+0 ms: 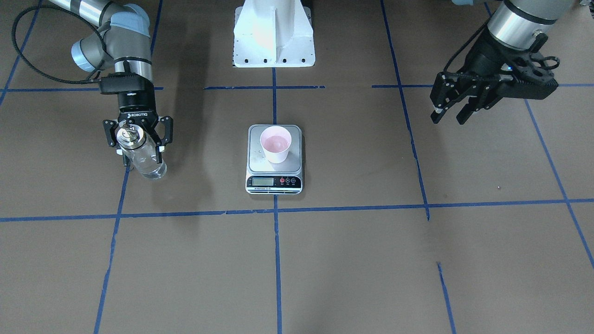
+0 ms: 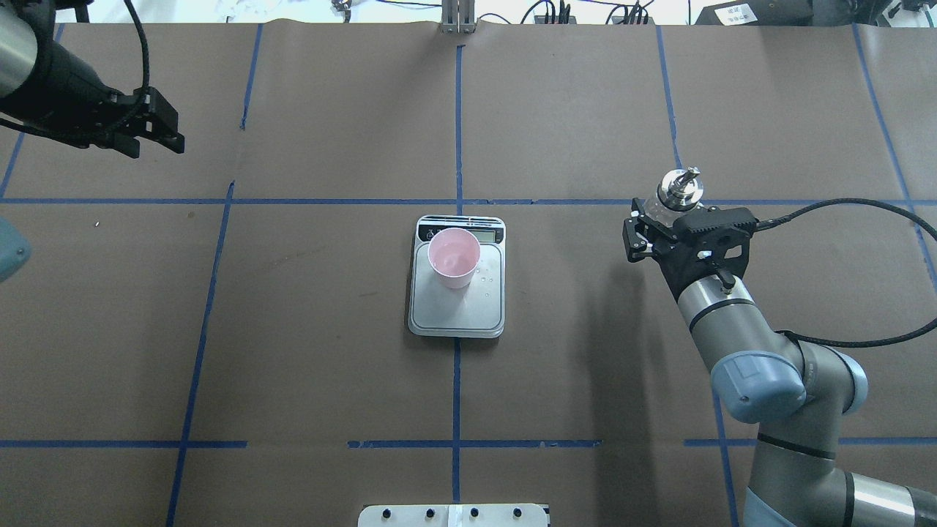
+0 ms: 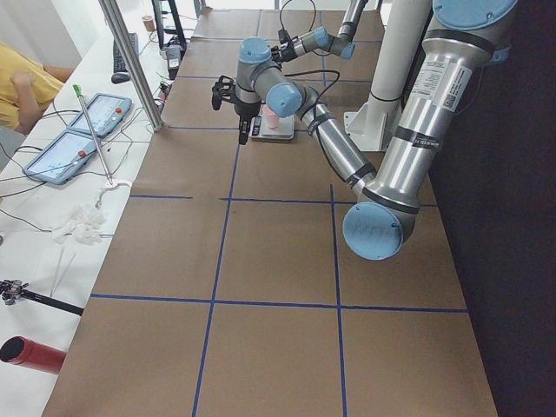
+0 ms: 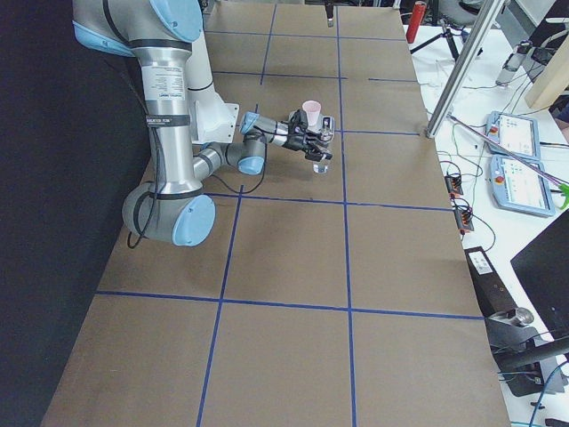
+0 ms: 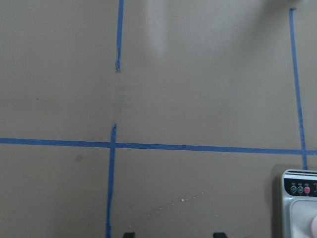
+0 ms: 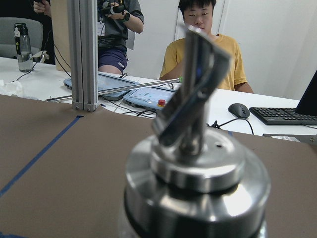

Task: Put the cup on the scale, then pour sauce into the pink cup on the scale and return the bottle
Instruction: 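Carry the bottle with the right gripper over the pink cup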

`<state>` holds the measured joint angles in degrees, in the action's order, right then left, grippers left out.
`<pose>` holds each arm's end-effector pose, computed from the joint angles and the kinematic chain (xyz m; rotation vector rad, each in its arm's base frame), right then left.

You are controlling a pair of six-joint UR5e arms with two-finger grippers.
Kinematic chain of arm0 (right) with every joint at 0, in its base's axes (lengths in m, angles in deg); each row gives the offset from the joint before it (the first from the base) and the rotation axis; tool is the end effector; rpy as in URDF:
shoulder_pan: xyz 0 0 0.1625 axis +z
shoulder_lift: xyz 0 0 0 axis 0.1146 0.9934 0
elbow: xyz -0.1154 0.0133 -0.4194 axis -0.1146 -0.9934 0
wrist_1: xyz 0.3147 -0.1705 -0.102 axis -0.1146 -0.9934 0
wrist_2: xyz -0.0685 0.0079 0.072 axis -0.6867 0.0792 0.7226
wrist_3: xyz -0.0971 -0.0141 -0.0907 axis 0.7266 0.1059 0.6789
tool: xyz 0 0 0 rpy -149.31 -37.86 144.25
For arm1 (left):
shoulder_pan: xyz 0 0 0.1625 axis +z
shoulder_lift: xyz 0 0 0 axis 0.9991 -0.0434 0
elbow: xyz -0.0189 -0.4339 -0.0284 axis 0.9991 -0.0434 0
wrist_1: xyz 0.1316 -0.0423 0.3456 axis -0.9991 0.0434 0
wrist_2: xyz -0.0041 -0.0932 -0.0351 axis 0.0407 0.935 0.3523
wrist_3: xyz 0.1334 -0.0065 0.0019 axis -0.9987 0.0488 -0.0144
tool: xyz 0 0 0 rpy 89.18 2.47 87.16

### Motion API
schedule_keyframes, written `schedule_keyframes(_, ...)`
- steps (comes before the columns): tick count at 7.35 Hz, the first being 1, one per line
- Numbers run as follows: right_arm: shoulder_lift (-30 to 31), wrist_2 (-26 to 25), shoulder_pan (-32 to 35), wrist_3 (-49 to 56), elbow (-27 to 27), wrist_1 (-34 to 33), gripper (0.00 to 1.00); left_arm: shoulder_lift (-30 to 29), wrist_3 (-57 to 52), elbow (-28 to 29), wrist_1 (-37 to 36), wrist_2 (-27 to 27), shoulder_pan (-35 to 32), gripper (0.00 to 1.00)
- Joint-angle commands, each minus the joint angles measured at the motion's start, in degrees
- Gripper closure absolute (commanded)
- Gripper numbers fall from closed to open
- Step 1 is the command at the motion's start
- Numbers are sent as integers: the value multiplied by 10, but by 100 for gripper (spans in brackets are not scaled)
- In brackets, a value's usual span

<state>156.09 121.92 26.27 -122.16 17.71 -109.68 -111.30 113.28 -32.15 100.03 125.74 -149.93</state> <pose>-0.3961 -0.3875 0.3951 1.1328 -0.6193 0.2458 0.1876 -0.4819 0.3342 0.2296 0.8964 -0.0769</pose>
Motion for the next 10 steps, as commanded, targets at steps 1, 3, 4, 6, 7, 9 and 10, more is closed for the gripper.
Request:
schedule_keyframes(1, -48, 5, -15, 102, 8, -56, 100, 28, -72, 1, 1, 0, -32, 38)
schedule_keyframes(3, -125, -1, -18, 112, 3, -239, 100, 59, -199, 7, 1, 6, -80, 33)
schedule_keyframes(4, -159, -14, -19, 131, 5, -325, 100, 60, -219, 8, 0, 6, -91, 32)
schedule_keyframes(6, -184, -70, -46, 208, 1, -422, 100, 64, -223, 9, 1, 5, -91, 0)
schedule_keyframes(7, -191, -78, -54, 249, -2, -442, 100, 71, -224, 9, 3, 4, -91, 0)
schedule_keyframes(9, -192, -109, -63, 356, -14, -474, 100, 72, -223, 7, 3, 5, -91, 0)
schedule_keyframes(10, -206, -117, -64, 391, -36, -473, 100, 72, -223, 6, 3, 5, -92, 0)
